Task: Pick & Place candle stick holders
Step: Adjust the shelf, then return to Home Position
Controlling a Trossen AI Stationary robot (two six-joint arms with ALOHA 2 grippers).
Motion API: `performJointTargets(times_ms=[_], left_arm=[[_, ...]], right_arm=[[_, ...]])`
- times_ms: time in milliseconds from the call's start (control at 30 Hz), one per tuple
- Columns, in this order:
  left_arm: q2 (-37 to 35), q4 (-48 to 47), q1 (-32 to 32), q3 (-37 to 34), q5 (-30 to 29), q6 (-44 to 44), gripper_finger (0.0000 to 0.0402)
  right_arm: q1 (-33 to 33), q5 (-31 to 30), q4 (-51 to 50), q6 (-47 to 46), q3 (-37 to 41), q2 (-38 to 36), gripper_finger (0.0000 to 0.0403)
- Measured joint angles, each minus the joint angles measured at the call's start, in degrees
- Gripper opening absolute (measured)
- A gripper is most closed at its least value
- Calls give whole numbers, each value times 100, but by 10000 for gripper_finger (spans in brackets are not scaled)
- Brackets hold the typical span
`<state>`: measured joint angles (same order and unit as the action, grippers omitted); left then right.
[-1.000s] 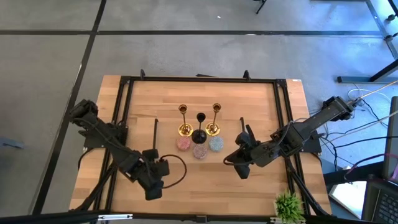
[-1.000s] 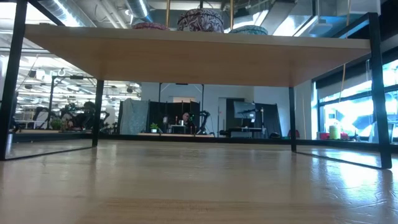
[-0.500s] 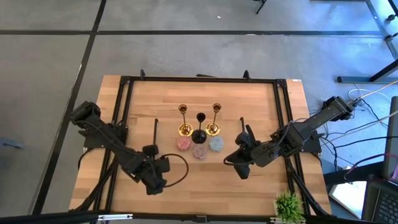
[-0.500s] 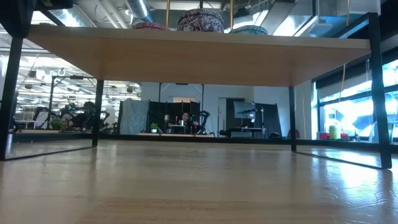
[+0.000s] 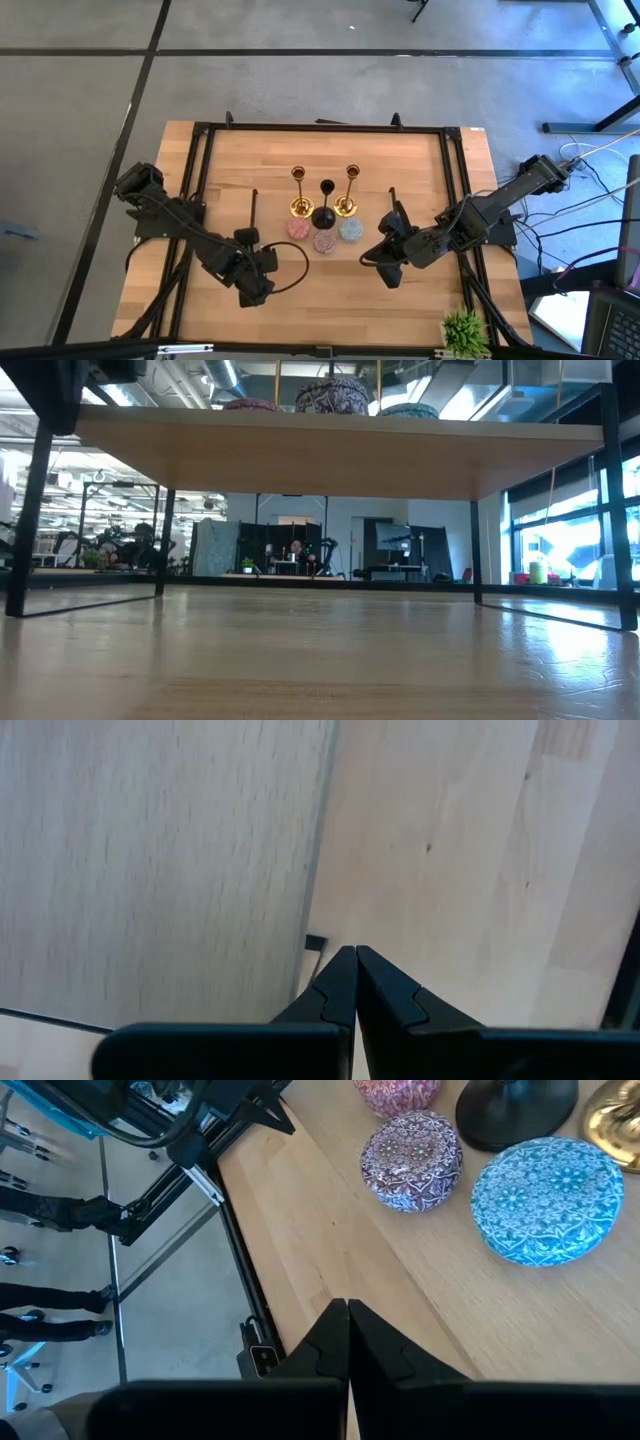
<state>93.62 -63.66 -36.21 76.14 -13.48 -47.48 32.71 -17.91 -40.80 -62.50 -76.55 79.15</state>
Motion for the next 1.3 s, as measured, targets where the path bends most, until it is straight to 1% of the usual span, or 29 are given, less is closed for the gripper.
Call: performJointTargets(times_ms=[500, 667, 867, 1033, 1200, 1300], left_arm=[[9, -107, 188, 0, -135, 78, 2], [-2, -60, 154, 27, -185, -24, 2], [-13, -39, 58, 413, -369, -60, 2], [-15, -79, 67, 848, -756, -40, 2], [-17, -83, 201, 1258, -1122, 137, 2], [-22, -86, 328, 1453, -1231, 257, 2]], right_arm=[[0, 4, 0, 39, 0, 0, 0], [0, 15, 0, 42, 2, 0, 0], [28, 15, 39, 42, 2, 0, 0], [28, 11, 79, 44, 2, 0, 0], [36, 13, 219, 198, 4, 0, 0], [40, 22, 333, 285, 4, 0, 0]])
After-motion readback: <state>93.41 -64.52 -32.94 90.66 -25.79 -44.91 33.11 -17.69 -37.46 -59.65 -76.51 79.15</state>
